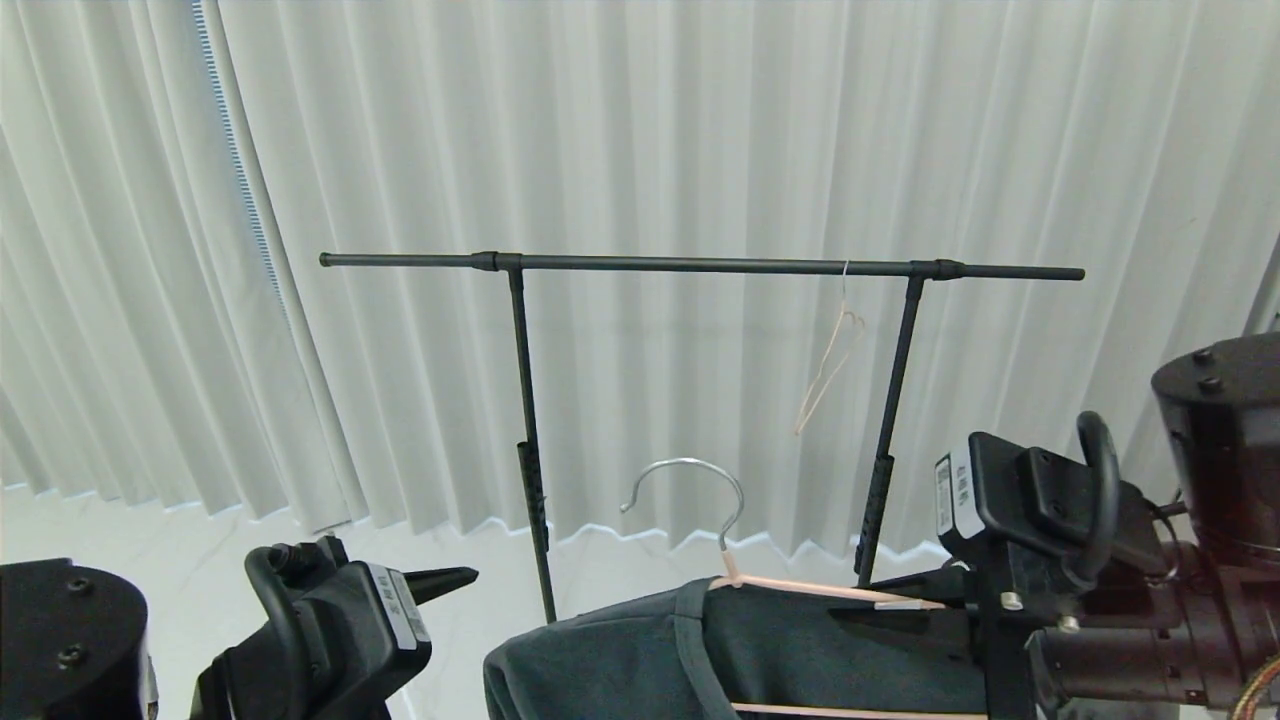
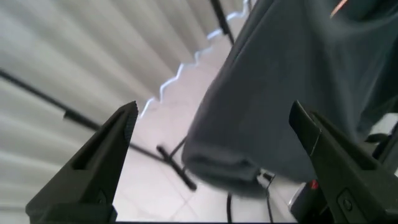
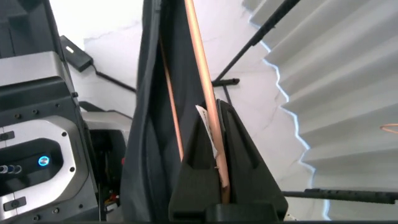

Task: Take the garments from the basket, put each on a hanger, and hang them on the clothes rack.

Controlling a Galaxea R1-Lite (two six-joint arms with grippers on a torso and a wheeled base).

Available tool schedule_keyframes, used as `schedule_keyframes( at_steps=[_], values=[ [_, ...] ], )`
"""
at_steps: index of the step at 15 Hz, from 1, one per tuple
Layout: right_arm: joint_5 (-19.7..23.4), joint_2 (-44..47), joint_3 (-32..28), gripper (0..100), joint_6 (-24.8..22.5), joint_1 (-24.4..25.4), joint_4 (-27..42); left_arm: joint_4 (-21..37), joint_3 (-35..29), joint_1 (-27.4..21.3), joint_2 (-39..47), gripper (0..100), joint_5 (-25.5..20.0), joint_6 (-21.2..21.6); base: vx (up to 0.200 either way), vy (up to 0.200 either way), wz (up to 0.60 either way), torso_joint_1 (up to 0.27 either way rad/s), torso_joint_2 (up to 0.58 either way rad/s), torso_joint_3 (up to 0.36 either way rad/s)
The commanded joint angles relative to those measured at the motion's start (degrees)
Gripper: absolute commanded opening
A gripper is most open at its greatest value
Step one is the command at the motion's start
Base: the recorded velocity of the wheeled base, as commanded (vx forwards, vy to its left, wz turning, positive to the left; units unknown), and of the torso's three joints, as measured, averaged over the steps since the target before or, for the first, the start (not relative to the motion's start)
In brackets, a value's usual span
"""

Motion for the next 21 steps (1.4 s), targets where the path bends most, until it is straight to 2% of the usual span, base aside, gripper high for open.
schedule_keyframes(
  at_steps=[1, 4, 8, 11, 14, 15, 18, 21],
  values=[
    [1.1, -2.1, 0.0, 0, -0.6, -1.1, -0.1, 0.0, 3.9, 5.5, -1.2, 100, 0.0, 0.0, 0.0, 0.0, 0.0, 0.0, 0.0, 0.0],
    [5.1, -3.9, 0.0, 0, -2.7, -2.7, -1.3, 0.0, 10.8, 14.9, -1.1, 100, -0.9, -1.0, 0.0, 0.0, 0.0, 0.0, 0.0, 0.0],
    [8.0, -4.7, -0.4, 0, -2.9, -2.3, -3.4, 0.0, 12.2, 15.9, 0.6, 100, -7.2, -5.7, 0.0, 0.0, 0.0, 0.0, 0.0, 0.0],
    [8.3, -5.5, -0.4, 0, -2.9, -1.9, -3.4, -0.1, 11.0, 19.5, 2.6, 100, -7.3, -5.8, 0.0, 0.0, 0.0, 0.0, 0.0, 0.0],
    [8.4, -6.8, -0.5, 0, -2.8, -0.9, -3.1, -0.2, 10.8, 20.2, 2.7, 100, -7.4, -5.8, 0.0, 0.0, 0.0, 0.0, 0.0, 0.0],
    [8.4, -6.8, -0.4, 0, -2.8, -0.9, -3.1, -0.2, 10.8, 20.2, 2.6, 0, -7.4, -5.8, 0.0, 0.0, 0.0, 0.0, 0.0, 0.0],
    [8.1, -6.8, -0.1, 0, -2.5, -2.1, -3.1, -0.4, 10.5, 20.5, 1.5, 0, -7.3, -6.4, 0.0, 0.0, 0.0, 0.0, 0.0, 0.0],
    [8.2, -7.1, 2.2, 0, -2.6, -6.3, -3.1, -1.5, 9.8, 22.5, -3.8, 0, -7.3, -9.5, 0.0, 0.0, 0.0, 0.0, 0.0, 0.0]
  ],
)
